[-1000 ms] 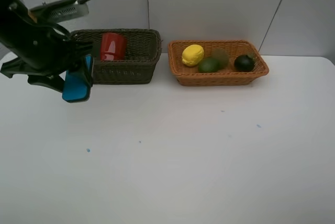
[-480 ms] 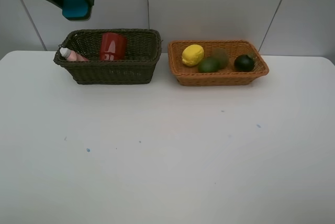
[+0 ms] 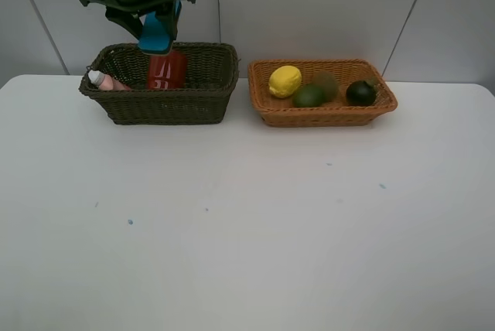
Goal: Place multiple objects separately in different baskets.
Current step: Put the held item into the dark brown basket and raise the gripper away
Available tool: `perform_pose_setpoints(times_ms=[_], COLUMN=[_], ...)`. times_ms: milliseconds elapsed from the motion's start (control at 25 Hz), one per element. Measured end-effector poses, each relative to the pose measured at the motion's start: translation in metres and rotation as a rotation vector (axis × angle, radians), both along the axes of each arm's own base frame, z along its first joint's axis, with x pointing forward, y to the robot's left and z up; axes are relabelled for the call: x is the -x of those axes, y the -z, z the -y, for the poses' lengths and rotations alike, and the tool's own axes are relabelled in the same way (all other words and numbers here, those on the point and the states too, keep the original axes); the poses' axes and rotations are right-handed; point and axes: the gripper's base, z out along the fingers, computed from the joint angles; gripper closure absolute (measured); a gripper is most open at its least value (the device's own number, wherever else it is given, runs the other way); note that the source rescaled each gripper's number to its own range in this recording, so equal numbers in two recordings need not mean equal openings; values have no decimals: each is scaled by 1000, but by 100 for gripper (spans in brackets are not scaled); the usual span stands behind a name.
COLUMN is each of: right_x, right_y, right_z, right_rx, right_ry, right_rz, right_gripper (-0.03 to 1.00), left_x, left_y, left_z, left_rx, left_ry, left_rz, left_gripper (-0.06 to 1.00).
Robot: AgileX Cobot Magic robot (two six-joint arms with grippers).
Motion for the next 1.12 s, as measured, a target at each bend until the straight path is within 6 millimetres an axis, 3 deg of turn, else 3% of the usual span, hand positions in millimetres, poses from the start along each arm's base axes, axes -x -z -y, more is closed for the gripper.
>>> perform_pose_setpoints(times_ms=[320, 640, 840, 1120], right_x=[0, 0, 0, 0], right_y=[0, 0, 0, 0], right_z=[0, 0, 0, 0], right_rx=[0, 0, 0, 0], right_ry=[0, 0, 0, 0], right_rz=[0, 0, 0, 0], right_gripper=[-3, -3, -3, -3], left_x=[-23, -38, -43, -45], left_y=[58, 90, 100, 99], left_z=[11, 17, 20, 21], left_rx=[-16, -2, 18, 27], left_ry=[28, 41, 45, 51], left_rz=[-81, -40, -14, 12], left_gripper=[29, 29, 29, 29])
